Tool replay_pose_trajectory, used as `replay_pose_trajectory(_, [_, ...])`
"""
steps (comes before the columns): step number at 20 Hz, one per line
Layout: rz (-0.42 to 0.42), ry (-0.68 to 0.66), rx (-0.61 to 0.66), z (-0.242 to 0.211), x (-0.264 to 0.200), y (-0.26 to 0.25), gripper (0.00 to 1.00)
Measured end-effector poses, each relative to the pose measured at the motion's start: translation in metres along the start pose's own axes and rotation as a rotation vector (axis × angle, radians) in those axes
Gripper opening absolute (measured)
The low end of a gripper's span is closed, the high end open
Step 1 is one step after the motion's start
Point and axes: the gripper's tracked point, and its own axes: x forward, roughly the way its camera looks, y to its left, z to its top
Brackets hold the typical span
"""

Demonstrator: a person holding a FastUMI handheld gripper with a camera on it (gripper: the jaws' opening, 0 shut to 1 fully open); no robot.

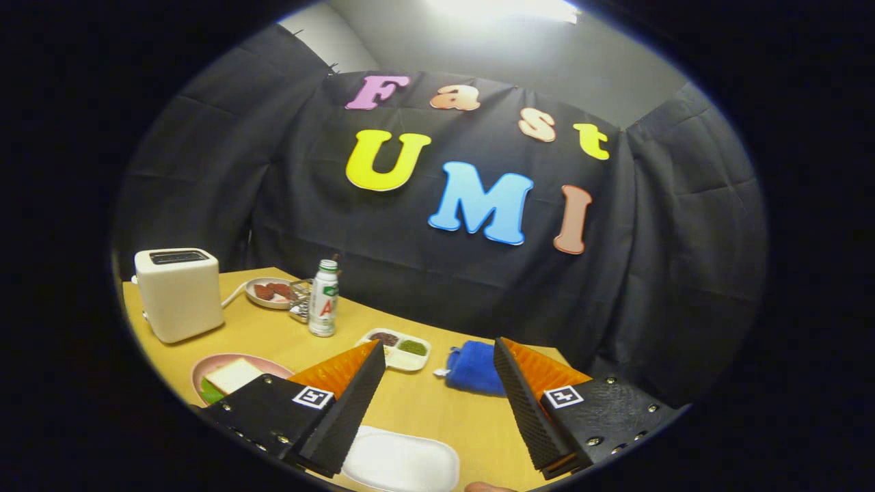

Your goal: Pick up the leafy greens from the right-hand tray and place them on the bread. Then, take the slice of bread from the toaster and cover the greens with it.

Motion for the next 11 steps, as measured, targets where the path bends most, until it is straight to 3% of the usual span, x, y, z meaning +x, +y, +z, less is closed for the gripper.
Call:
replay_pose_trajectory(6, [-0.080,-0.054,-0.003,-0.014,-0.020,-0.124,0.96])
replay_pose_trajectory(11, [-0.165,-0.084,-0.048,-0.065,-0.028,-0.226,0.96])
